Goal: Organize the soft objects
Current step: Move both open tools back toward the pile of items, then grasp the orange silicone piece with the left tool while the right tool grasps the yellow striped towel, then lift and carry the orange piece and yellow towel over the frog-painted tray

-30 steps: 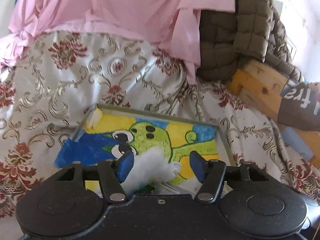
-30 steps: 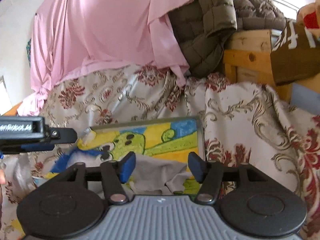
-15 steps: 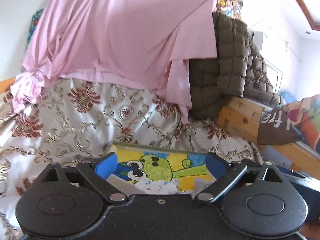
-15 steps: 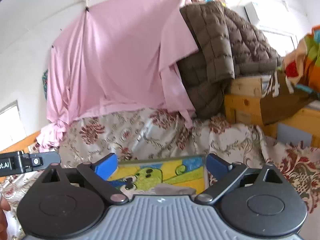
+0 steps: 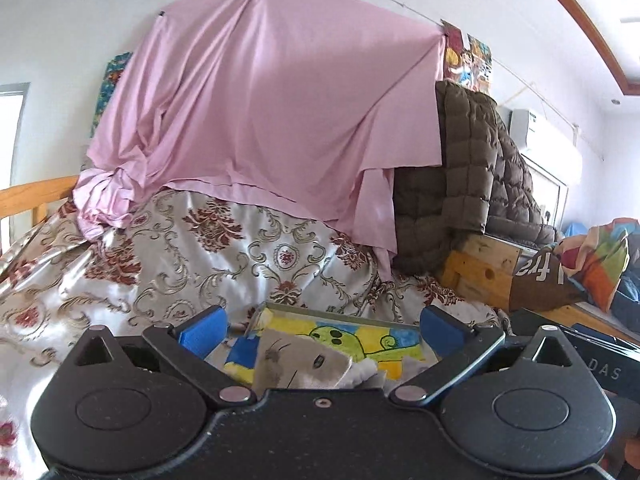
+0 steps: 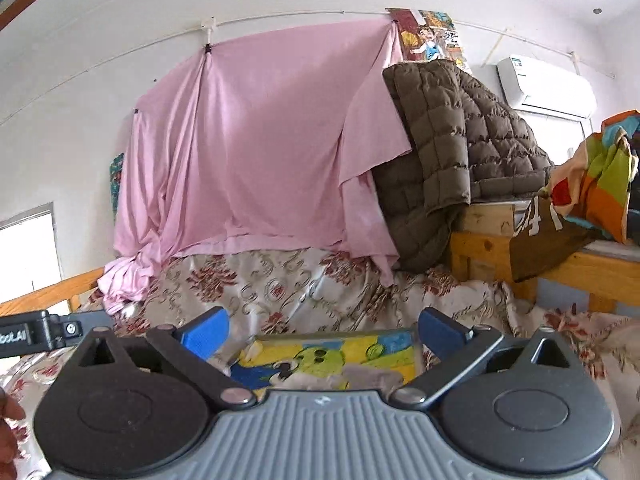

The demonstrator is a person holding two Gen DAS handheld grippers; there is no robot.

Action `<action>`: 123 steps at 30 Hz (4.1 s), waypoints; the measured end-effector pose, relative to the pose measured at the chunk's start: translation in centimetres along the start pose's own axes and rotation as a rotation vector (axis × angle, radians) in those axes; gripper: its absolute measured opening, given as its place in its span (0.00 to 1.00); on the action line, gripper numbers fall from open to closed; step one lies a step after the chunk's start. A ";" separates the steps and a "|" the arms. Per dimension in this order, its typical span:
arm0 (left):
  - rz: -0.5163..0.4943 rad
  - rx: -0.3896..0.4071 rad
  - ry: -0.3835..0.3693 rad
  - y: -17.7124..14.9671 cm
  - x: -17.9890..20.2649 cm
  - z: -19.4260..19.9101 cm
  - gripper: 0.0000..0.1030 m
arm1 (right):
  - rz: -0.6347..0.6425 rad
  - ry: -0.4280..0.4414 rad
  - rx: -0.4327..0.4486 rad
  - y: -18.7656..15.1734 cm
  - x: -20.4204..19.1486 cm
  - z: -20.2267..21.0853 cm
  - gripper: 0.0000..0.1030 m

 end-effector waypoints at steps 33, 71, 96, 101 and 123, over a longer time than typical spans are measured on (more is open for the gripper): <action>-0.013 -0.401 0.127 -11.9 -8.1 7.6 0.99 | 0.031 -0.097 -0.540 -14.7 -5.2 5.8 1.00; -0.092 -0.447 0.010 -13.1 -5.8 3.8 0.99 | 0.032 -0.044 -0.528 -14.1 -4.8 3.3 1.00; -0.007 -0.501 -0.282 -16.2 -1.1 -3.2 0.97 | 0.000 0.180 -0.454 -13.7 -4.0 -9.3 0.90; 0.046 -0.479 -0.260 -15.8 -1.9 -3.6 0.92 | 0.005 0.209 -0.453 -14.2 -4.6 -10.2 0.81; 0.125 -0.484 -0.178 -16.5 -4.3 -4.6 0.33 | 0.064 0.204 -0.450 -13.2 -5.5 -7.7 0.17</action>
Point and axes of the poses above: each gripper's, at about its wrist camera, not at the fingertips, and z roughly against the way its jaws point, x to its right, y to its top, the point moved 10 cm from there along -z, roughly the way its jaws point, and after that the axes turned 5 degrees about x, right-handed, at the moved point
